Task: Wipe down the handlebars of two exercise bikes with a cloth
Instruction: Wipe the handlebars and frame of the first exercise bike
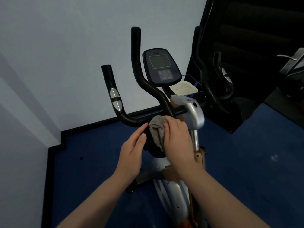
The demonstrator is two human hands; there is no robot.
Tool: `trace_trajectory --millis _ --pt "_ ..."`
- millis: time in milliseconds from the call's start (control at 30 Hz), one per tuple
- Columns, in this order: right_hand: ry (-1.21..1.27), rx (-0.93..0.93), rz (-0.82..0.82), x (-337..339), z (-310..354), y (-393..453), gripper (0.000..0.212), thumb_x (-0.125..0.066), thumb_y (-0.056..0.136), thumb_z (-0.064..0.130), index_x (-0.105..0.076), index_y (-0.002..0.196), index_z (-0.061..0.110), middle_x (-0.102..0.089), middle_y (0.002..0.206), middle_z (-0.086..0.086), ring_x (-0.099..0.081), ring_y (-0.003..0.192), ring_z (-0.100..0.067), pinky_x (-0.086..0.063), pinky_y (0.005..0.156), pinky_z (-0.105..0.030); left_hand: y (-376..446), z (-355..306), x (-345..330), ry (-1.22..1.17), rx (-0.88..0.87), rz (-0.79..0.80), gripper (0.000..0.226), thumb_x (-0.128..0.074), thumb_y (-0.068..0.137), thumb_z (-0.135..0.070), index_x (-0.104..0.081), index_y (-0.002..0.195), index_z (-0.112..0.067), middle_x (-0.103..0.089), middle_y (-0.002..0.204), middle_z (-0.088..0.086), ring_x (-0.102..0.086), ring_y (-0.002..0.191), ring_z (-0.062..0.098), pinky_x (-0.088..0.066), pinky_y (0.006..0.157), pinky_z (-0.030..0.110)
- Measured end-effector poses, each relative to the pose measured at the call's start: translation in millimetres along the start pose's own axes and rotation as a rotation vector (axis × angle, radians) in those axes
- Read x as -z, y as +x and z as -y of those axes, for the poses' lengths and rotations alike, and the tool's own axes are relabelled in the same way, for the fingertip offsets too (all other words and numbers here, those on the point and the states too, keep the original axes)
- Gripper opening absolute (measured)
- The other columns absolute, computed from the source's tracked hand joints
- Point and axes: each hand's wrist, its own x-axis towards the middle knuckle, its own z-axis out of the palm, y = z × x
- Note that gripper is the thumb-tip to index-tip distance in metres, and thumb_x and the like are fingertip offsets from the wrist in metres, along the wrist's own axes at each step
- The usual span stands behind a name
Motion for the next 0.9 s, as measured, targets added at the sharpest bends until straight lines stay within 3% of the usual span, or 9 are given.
trace_trajectory --millis 433,500,633,767,900 --pt "0.321 -0.242 -0.211 -15 4 -27 0.036 -0.030 0.100 0.035 -0.050 0.128 0.021 -0.056 0.113 0.004 -0.051 0.110 -0.012 -0.044 0.092 -0.030 0 0 3 -0.008 0.024 0.027 0.037 -0.043 0.099 -0.025 -0.052 0.134 -0.029 -0.057 0.130 -0.019 -0.050 0.120 -0.009 -0.039 0.090 0.003" --pt "0.352 -0.265 -0.222 -15 2 -30 0.036 -0.033 0.100 0.035 -0.050 0.129 0.022 -0.055 0.112 0.004 -0.052 0.107 -0.008 -0.044 0.089 -0.025 0 0 3 -0.012 0.021 0.025 0.036 -0.043 0.099 -0.024 -0.052 0.134 -0.029 -0.057 0.129 -0.019 -0.050 0.119 -0.009 -0.039 0.089 0.004" --pt "0.356 -0.280 -0.228 -13 3 -36 0.037 -0.037 0.099 0.033 -0.050 0.132 0.021 -0.056 0.109 0.003 -0.051 0.097 0.006 -0.038 0.080 -0.002 -2 1 -1 -0.025 0.017 0.000 0.036 -0.042 0.100 -0.024 -0.052 0.134 -0.028 -0.058 0.130 -0.017 -0.051 0.120 -0.007 -0.040 0.091 0.005" --pt "0.323 -0.211 -0.223 -3 -1 -38 0.038 -0.046 0.098 0.025 -0.052 0.135 0.017 -0.061 0.106 0.005 -0.054 0.095 0.009 -0.037 0.078 0.002 -2 1 -3 -0.017 0.010 -0.017 0.036 -0.041 0.100 -0.024 -0.052 0.134 -0.028 -0.058 0.129 -0.017 -0.052 0.118 -0.007 -0.041 0.090 0.005" --pt "0.136 -0.008 -0.324 16 -12 -37 0.028 -0.062 0.089 0.008 -0.067 0.118 0.008 -0.070 0.101 0.000 -0.060 0.095 -0.005 -0.042 0.090 -0.010 2 1 3 -0.002 0.008 0.010 0.036 -0.043 0.099 -0.023 -0.053 0.133 -0.030 -0.060 0.125 -0.020 -0.053 0.116 -0.010 -0.041 0.087 0.003"
